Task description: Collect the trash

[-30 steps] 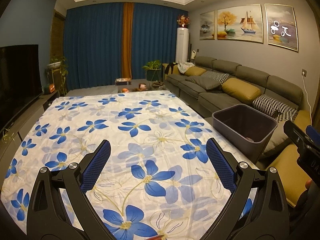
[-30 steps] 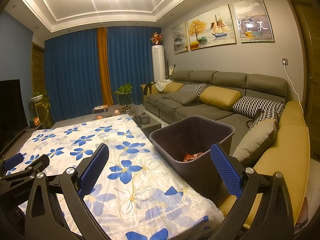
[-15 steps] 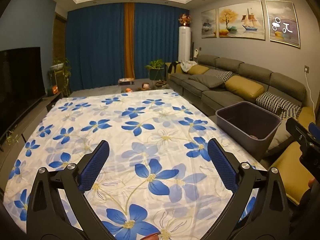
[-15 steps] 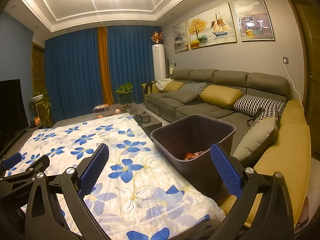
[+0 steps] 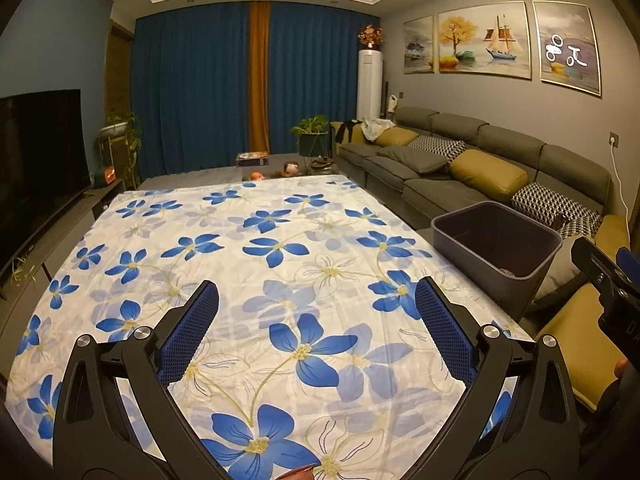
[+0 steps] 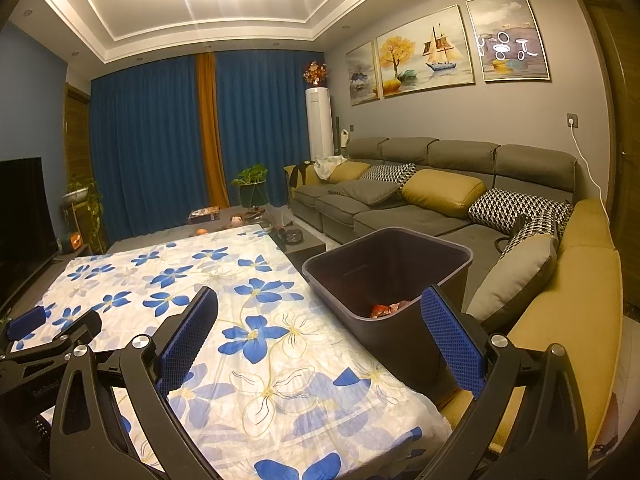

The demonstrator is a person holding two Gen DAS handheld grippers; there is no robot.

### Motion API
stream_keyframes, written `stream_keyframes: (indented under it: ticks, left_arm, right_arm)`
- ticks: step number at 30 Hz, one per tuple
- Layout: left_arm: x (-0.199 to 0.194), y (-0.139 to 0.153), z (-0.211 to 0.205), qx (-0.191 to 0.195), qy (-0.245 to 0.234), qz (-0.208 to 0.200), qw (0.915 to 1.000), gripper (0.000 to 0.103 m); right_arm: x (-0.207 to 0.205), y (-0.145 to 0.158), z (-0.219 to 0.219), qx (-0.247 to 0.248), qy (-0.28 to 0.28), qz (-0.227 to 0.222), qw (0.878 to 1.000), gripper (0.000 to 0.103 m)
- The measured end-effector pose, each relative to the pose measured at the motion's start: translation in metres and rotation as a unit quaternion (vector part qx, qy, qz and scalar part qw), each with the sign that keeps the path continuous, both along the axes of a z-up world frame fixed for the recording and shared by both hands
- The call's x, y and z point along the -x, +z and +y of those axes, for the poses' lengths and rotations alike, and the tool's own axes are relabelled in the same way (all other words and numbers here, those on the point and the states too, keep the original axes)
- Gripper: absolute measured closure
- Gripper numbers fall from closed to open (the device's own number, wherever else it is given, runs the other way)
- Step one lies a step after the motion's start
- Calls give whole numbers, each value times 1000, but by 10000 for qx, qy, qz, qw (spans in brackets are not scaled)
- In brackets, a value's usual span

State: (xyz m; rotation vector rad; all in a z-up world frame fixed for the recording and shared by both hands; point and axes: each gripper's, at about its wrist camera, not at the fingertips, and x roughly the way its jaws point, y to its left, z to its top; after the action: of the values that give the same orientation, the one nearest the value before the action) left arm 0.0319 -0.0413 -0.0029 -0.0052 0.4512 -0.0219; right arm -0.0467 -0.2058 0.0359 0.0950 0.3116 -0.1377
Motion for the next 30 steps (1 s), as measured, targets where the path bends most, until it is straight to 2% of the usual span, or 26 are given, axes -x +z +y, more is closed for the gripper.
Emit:
stream_keyframes:
  ticks: [28, 29, 30]
  left_arm:
    - [1, -2, 1, 72, -34, -6, 10000, 6]
    - [4, -1, 1, 60, -22, -95, 9999, 7]
    - [5, -1, 1, 25, -8, -152, 9999, 15]
  right_arm:
    - [0, -1, 0, -13, 3, 22, 10000, 5]
    - [1, -2, 0, -13, 3, 23, 10000, 5]
    - [1, -2, 1, -10, 2, 23, 10000, 5]
